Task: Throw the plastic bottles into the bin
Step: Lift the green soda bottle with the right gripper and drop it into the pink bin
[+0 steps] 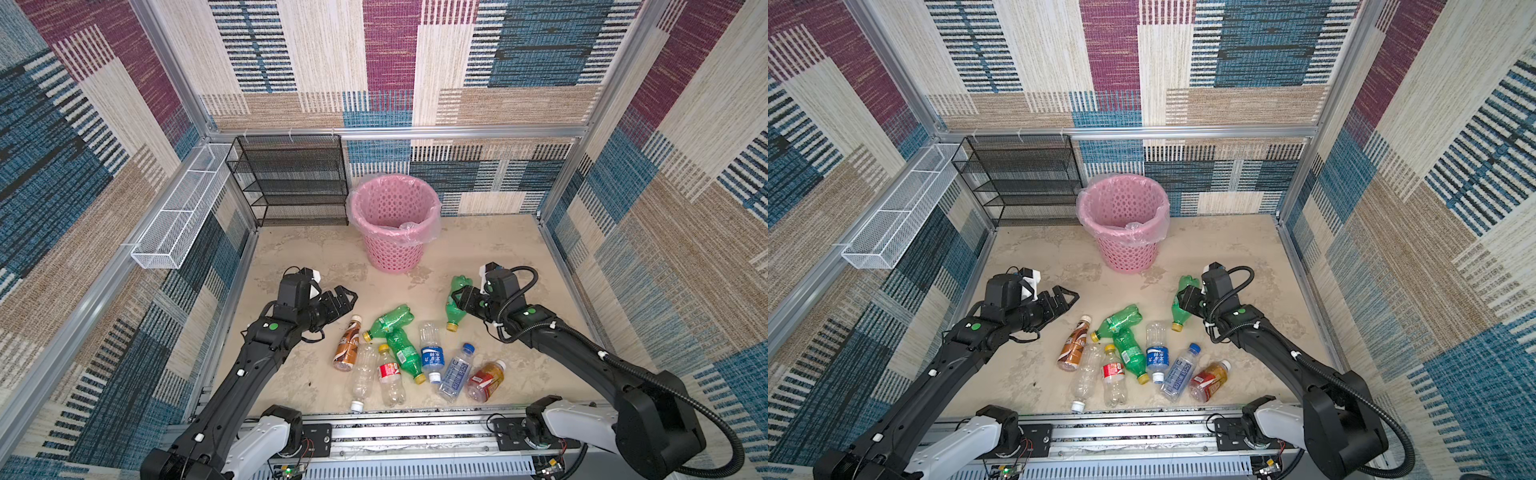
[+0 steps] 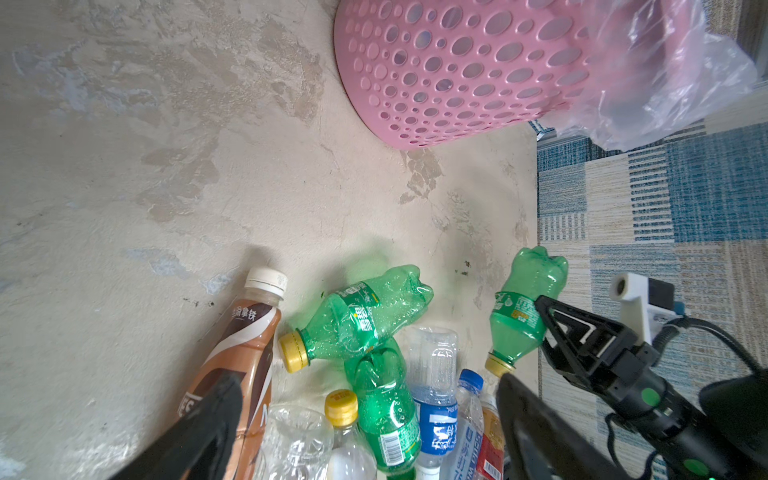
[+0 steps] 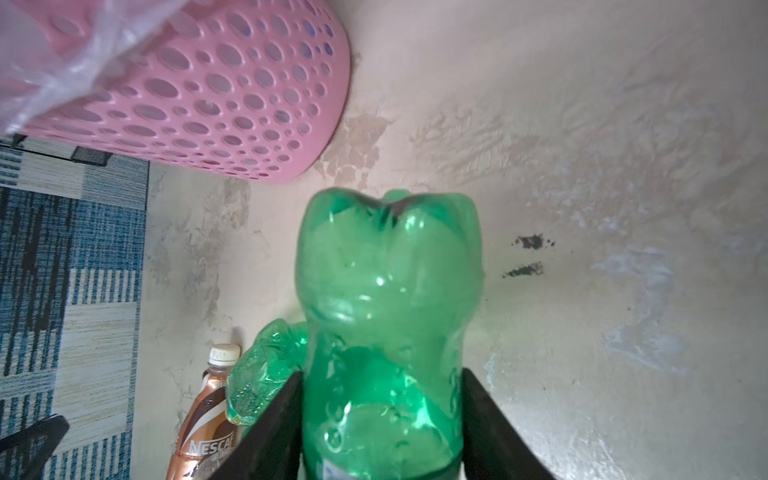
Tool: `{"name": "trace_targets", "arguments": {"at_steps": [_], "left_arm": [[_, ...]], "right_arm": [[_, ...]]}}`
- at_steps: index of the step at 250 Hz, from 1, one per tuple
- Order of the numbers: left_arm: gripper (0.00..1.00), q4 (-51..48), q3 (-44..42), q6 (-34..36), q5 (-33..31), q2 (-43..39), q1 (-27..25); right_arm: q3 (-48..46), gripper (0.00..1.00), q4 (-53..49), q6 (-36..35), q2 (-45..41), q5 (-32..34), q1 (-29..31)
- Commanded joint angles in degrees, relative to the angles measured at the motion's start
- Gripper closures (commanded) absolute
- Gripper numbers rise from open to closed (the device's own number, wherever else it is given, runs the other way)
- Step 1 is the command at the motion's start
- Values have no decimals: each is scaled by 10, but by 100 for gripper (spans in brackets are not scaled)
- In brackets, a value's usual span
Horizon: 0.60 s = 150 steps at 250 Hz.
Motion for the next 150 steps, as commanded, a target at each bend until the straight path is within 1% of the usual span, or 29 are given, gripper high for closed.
{"name": "trace_targets", "arguments": {"at_steps": [1, 15, 30, 44, 60, 68, 73, 84, 93, 100, 106, 114, 130, 150], "left_arm": [[4, 8, 0, 0, 1, -1, 1], [4, 7, 2, 0, 1, -3, 1], [4, 6, 6, -2, 1, -4, 1], [4, 4, 13, -4, 2, -4, 1], [4, -1, 24, -6, 3, -3, 1], [4, -6, 32, -6, 4, -2, 1], [4, -9, 37, -5, 4, -1, 1], [4, -16, 49, -4, 5, 1, 1], [4, -24, 58, -2, 4, 1, 1], [4, -30, 65, -1, 3, 0, 1], [4, -34, 70, 0, 1, -1, 2], [4, -38, 73, 1, 0, -6, 2], [4, -43, 71, 2, -12, -19, 2], [4, -48, 65, 4, -25, -31, 2]], "right_arm": [[41, 44, 15, -17, -12, 2, 0], [82, 44, 23, -27, -13, -8, 0], [146, 45, 37, -33, -1, -20, 0], [238, 45, 49, -40, 29, -30, 0], [375, 45, 59, -48, 95, -54, 0], [460, 42, 59, -51, 137, -69, 0], [491, 40, 55, -52, 165, -79, 0], [586, 29, 40, -52, 222, -97, 0], [648, 23, 11, -53, 260, -89, 0], [665, 19, 4, -54, 270, -87, -2], [660, 18, 13, -51, 267, -94, -6], [635, 17, 34, -48, 249, -96, -7], [577, 16, 65, -50, 201, -76, -7], [528, 16, 54, -65, 154, -56, -8]]}}
